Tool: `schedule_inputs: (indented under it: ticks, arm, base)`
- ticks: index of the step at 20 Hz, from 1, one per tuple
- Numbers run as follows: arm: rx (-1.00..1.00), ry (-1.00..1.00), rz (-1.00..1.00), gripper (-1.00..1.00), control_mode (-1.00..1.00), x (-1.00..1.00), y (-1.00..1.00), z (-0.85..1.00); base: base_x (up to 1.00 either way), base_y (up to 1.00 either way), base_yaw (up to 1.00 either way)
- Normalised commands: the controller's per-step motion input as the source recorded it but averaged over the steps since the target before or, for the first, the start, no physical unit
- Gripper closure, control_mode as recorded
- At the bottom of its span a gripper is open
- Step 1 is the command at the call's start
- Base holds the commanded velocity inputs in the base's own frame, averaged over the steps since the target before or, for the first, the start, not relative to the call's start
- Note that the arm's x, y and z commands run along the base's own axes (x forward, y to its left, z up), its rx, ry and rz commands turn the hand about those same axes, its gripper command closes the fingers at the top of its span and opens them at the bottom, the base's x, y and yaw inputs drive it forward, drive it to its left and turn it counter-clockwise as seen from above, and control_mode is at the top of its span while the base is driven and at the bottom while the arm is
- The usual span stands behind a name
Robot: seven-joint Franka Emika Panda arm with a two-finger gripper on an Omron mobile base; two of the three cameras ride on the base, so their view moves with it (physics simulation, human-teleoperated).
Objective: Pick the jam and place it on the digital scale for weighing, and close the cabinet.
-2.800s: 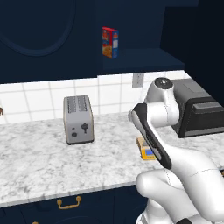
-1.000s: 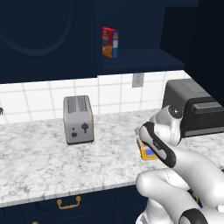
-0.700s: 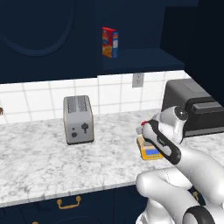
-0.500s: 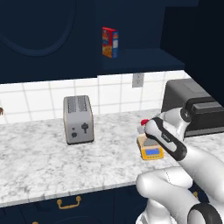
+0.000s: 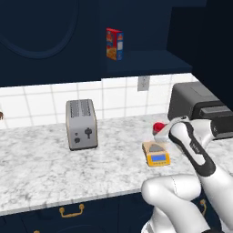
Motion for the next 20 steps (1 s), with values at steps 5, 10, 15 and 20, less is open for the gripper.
schedule_inputs:
  ticks: [5, 10, 15, 20]
  arm:
    - [-0.05, -0.07, 0.00, 1.00, -1.00, -0.27, 0.28, -0.40]
    - [0.00, 0.00, 0.00, 1.00, -1.00, -0.07, 0.02, -0.43]
    - [0.00, 0.01, 0.04, 1.00, -1.00, 0.00, 0.00, -0.67]
    - [0.00, 0.00, 0.07, 1.00, -1.00, 0.00, 0.02, -0.52]
  base:
    - [0.00, 0.00, 0.00]
    - [0.00, 0.00, 0.00]
    - [0.00, 0.00, 0.00]
    - [0.00, 0.00, 0.00]
